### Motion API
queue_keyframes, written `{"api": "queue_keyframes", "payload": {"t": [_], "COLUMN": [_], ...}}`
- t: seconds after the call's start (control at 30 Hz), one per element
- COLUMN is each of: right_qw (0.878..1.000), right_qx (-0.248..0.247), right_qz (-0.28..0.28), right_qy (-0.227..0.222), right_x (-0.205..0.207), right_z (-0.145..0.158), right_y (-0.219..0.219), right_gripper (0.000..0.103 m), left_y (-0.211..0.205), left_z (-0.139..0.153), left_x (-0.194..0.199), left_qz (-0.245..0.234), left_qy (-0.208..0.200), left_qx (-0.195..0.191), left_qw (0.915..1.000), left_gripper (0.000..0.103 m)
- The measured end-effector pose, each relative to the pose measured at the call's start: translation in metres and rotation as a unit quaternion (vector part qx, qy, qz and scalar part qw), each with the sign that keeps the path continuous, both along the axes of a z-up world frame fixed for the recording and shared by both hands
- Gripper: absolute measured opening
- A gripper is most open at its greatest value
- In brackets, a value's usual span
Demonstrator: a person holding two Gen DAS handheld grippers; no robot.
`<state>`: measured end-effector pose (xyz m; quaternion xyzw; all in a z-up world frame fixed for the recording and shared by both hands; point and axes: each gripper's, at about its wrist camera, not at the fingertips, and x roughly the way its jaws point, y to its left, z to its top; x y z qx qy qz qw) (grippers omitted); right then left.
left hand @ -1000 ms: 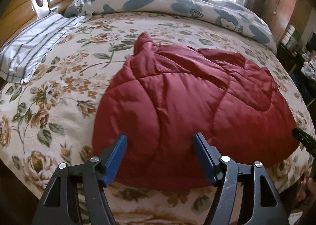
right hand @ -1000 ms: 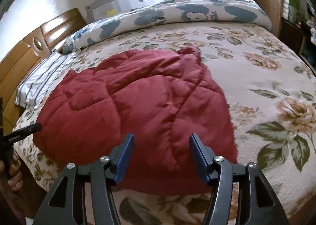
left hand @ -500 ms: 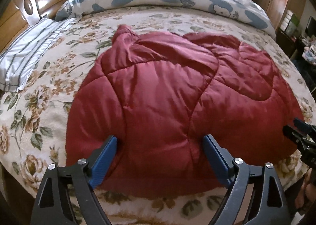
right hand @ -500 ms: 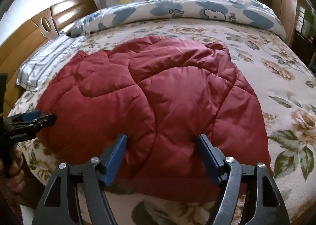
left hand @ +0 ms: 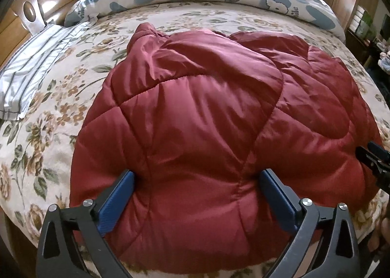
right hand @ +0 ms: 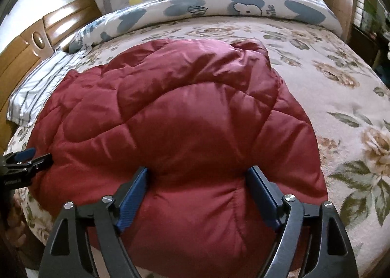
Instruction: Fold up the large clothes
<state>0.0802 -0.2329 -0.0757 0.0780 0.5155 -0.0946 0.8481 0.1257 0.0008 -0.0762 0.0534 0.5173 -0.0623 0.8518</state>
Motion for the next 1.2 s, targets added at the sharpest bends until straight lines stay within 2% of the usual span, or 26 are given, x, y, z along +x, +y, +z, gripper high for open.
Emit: {"api": "queue_keyframes", "payload": {"t": [0.37, 0.63, 0.77, 0.9, 1.07, 1.2], "right_qw": [1.000, 1.000, 1.000, 1.000, 0.998, 0.997], "right_qx": [0.010, 0.012, 0.011, 0.003, -0.031, 0.005], "right_qz": [-0.024, -0.023, -0.022, -0.022, 0.028, 0.069], "right_qy": [-0.010, -0.016, -0.017, -0.014, -0.053, -0.033], "right_x": [-0.003, -0.003, -0.003, -0.005, -0.004, 0.017], "right_z": [-0.005, -0.006, -0.006, 0.006, 0.037, 0.029], "right_y": [-0.004, -0.006, -0.005, -0.002, 0.026, 0.043], "right_gripper": [0.084, 0.084, 0.084, 0.084, 0.087, 0.086], "left_y": [-0.004, 0.001, -0.009, -0.011, -0.011, -0.012], "left_z": [0.000, 0.022, 0.008, 0.003, 0.008, 0.008], "left_x": [0.016, -0.006, -0.006, 0.001, 0.007, 0.013], "left_qz": [0.009, 0.008, 0.004, 0.010, 0.012, 0.015], "left_qy": [-0.003, -0.009, -0.006, -0.003, -0.001, 0.003], "left_qx": [0.011, -0.018, 0.015, 0.014, 0.009, 0.009], "left_qw": [0.9999, 0.9998, 0.9999, 0.9998, 0.9999, 0.9998], "left_gripper": [0.103, 0.101, 0.103, 0.103, 0.103, 0.103]}}
